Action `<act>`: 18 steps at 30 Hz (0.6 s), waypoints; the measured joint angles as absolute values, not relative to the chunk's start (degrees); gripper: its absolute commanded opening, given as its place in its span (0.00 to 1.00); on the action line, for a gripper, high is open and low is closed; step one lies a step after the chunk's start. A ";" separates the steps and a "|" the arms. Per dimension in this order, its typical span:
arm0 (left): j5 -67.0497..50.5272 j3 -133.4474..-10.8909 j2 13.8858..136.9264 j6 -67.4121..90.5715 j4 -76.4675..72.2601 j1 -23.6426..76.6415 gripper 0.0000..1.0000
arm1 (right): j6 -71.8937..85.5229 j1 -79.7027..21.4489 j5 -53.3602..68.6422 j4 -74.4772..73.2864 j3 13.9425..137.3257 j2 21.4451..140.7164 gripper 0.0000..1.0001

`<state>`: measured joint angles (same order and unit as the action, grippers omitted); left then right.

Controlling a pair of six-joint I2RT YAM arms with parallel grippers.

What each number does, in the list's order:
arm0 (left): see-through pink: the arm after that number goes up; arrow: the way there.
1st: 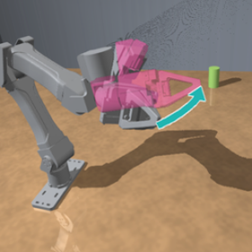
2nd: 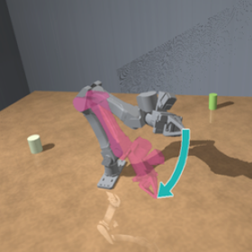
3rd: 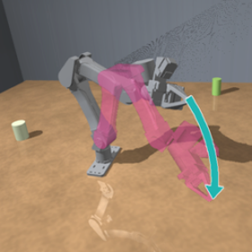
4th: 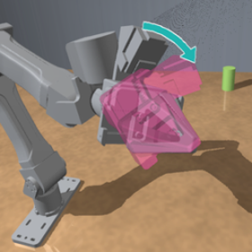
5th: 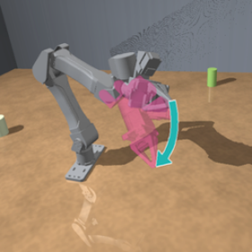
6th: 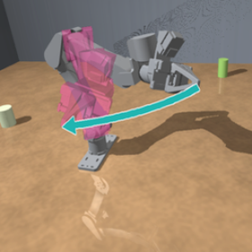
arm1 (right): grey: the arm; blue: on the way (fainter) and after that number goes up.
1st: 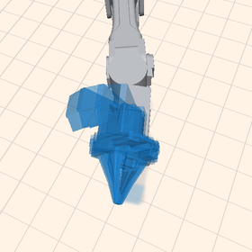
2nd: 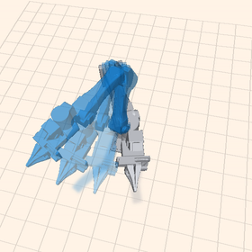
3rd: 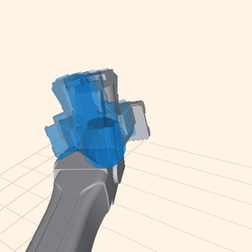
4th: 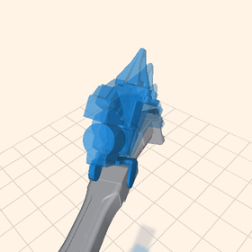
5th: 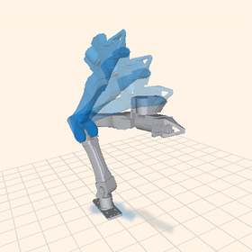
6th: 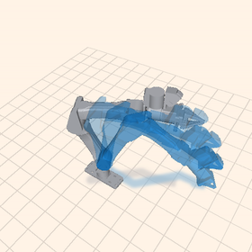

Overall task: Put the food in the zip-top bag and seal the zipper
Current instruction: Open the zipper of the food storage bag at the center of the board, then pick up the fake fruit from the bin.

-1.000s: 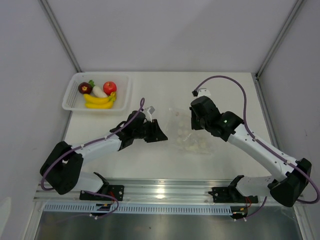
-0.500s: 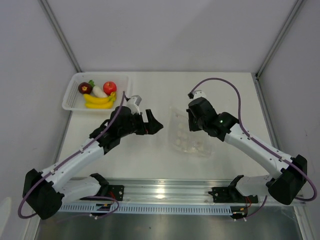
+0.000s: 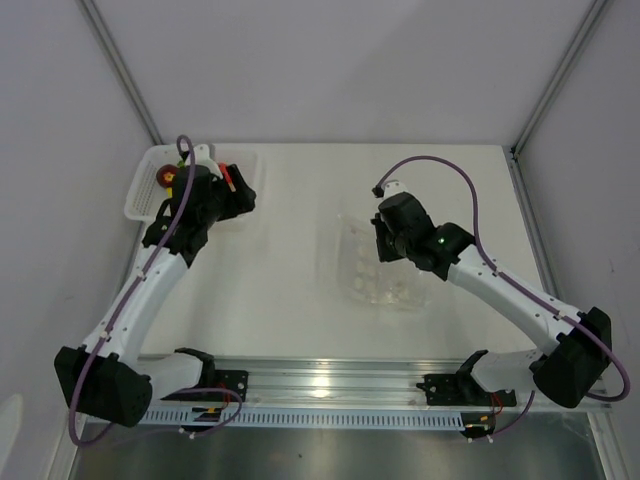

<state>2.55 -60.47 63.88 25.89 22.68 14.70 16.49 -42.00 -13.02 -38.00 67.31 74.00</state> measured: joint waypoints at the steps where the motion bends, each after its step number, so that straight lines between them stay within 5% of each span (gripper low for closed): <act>1: 3.77 -61.78 65.43 24.47 22.59 13.65 0.73 | 16.16 -41.78 -12.97 -37.95 67.31 74.28 0.00; 18: 9.02 -87.81 100.77 13.76 24.32 4.84 0.75 | 13.17 -37.54 -4.75 -33.87 63.48 75.57 0.00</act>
